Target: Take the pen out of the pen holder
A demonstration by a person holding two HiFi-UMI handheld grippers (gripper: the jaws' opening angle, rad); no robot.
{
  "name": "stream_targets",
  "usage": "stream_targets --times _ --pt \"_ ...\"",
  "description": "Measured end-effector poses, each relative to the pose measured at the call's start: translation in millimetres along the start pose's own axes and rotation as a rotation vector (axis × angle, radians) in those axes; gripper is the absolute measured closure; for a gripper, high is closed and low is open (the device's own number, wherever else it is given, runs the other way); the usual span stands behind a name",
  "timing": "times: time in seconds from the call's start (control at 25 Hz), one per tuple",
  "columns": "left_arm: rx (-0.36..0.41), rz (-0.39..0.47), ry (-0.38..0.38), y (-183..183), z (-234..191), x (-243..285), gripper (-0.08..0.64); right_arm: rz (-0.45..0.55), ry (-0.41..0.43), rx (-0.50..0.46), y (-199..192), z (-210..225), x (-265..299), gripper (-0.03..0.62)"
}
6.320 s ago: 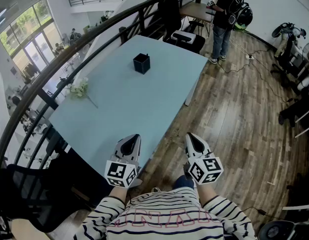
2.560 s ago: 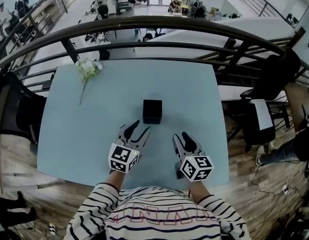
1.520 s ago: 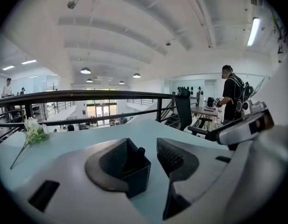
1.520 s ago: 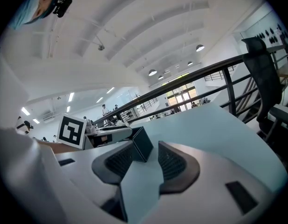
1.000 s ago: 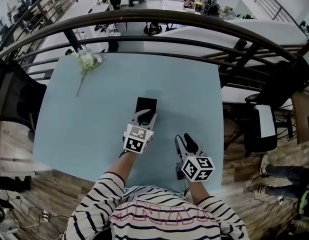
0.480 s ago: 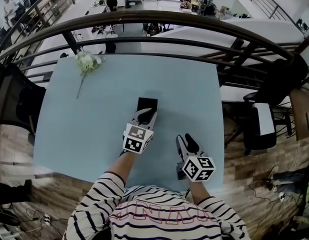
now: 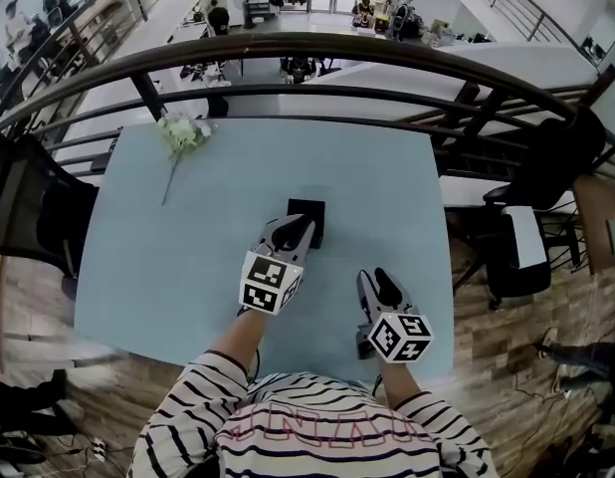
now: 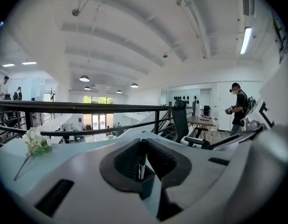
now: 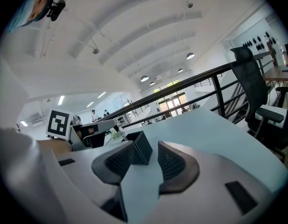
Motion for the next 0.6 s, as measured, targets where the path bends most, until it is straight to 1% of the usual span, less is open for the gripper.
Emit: stream_targets --times 0.36,0.48,0.6 --pt "0.022 0.103 0.030 28 -26 -71 0.502 0.066 -0.007 -0.015 -3 -40 -12 0.417" --pt "0.013 0.114 0.049 27 -36 -97 0.502 0.078 -0.001 -0.022 -6 -56 -14 0.417" --pt "0.010 0.108 0.069 18 -43 -121 0.502 0.081 0.007 -0.034 -14 -72 -15 0.417"
Point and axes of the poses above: the fingertips, and each gripper's own axes: x forward along the fingers, z to its right, y out of its top, the point moved 7 cm from there along -x, backward along the fingers, and after that the axes turned 10 degrees about x, right-handed, at the moved point
